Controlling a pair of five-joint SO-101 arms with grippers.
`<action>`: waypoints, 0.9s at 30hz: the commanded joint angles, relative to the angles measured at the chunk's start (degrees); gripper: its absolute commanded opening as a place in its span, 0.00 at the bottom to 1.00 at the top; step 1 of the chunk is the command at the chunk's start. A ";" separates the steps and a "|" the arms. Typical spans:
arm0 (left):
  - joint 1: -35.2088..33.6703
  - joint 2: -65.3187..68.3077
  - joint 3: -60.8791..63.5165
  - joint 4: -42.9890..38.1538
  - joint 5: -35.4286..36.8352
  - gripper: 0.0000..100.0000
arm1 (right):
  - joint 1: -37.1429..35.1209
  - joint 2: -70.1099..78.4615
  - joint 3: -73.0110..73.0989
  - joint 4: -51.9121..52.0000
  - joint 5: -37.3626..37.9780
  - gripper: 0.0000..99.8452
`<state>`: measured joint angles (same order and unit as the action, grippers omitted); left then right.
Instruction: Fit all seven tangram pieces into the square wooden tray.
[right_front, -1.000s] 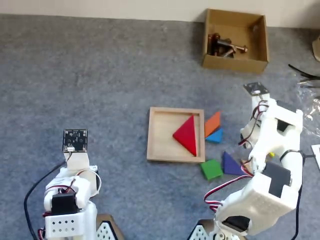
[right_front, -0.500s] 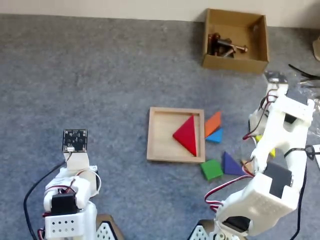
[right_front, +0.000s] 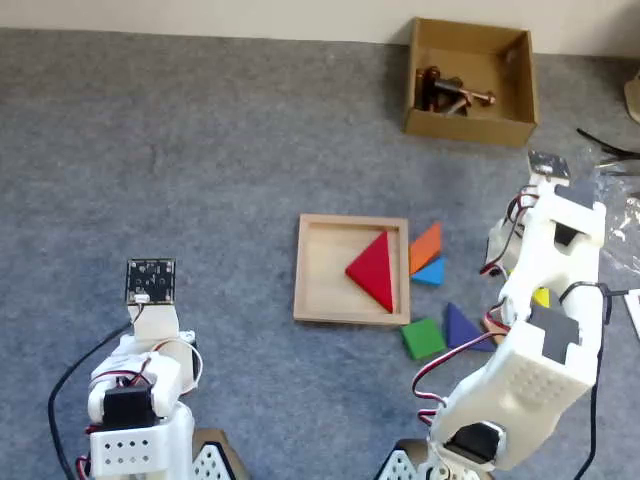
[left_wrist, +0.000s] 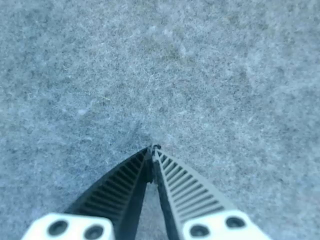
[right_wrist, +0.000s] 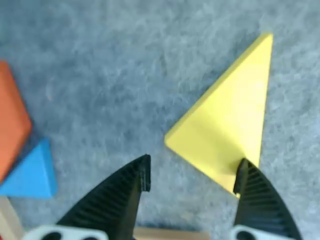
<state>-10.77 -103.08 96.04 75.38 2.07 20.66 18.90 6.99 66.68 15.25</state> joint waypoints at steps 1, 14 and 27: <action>-0.48 0.40 1.19 0.44 0.09 0.00 | 0.48 0.40 -2.42 -1.63 -0.70 0.26; -0.48 0.40 1.19 0.44 0.09 0.00 | 1.80 0.31 -10.51 2.77 -0.35 0.32; -0.48 0.40 1.19 0.44 0.09 0.00 | -1.27 0.75 -11.12 1.10 -0.18 0.34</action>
<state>-10.77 -103.08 96.04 75.38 2.07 20.75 20.84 -0.13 68.70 15.08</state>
